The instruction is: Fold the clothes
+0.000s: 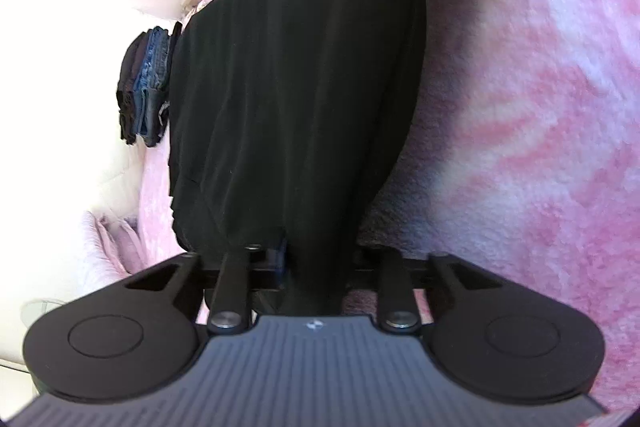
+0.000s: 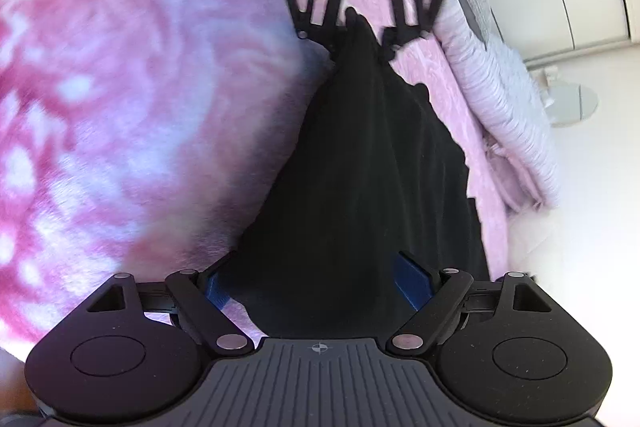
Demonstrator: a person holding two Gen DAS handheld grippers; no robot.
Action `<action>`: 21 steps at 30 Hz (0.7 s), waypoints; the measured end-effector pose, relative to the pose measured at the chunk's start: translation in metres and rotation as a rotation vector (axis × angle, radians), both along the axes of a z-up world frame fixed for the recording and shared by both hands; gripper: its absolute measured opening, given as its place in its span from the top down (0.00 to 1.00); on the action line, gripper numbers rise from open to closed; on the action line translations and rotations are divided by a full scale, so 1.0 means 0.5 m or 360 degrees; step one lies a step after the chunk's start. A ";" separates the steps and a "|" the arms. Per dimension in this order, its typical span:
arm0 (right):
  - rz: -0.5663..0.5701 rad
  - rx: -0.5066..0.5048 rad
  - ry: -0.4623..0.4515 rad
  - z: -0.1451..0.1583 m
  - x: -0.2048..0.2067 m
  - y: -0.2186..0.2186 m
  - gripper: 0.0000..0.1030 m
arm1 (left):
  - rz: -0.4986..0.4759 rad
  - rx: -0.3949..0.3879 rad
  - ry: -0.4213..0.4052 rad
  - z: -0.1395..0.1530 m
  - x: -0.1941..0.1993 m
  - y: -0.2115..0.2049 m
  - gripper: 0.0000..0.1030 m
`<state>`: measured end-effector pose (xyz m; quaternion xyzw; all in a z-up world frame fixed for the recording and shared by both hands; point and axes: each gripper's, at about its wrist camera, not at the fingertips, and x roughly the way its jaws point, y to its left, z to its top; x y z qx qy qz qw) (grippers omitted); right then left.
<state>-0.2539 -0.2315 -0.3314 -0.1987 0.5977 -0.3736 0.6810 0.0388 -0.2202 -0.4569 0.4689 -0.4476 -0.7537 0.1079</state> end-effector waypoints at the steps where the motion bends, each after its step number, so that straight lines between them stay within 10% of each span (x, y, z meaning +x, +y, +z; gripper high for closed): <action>1: -0.0018 0.0045 -0.0034 0.011 -0.008 -0.005 0.47 | 0.0005 0.0025 0.0006 0.011 0.000 -0.002 0.87; 2: -0.0038 0.0072 -0.0064 0.022 -0.016 -0.010 0.69 | 0.0008 0.0049 0.0012 0.022 0.000 -0.004 0.87; 5: -0.0071 0.0141 -0.0177 0.070 -0.036 -0.020 0.75 | 0.0012 0.0093 0.0014 0.061 0.003 -0.006 0.89; 21: 0.0087 0.0798 -0.0663 0.356 0.003 0.120 0.77 | 0.0035 0.0574 -0.0288 0.319 0.130 0.165 0.89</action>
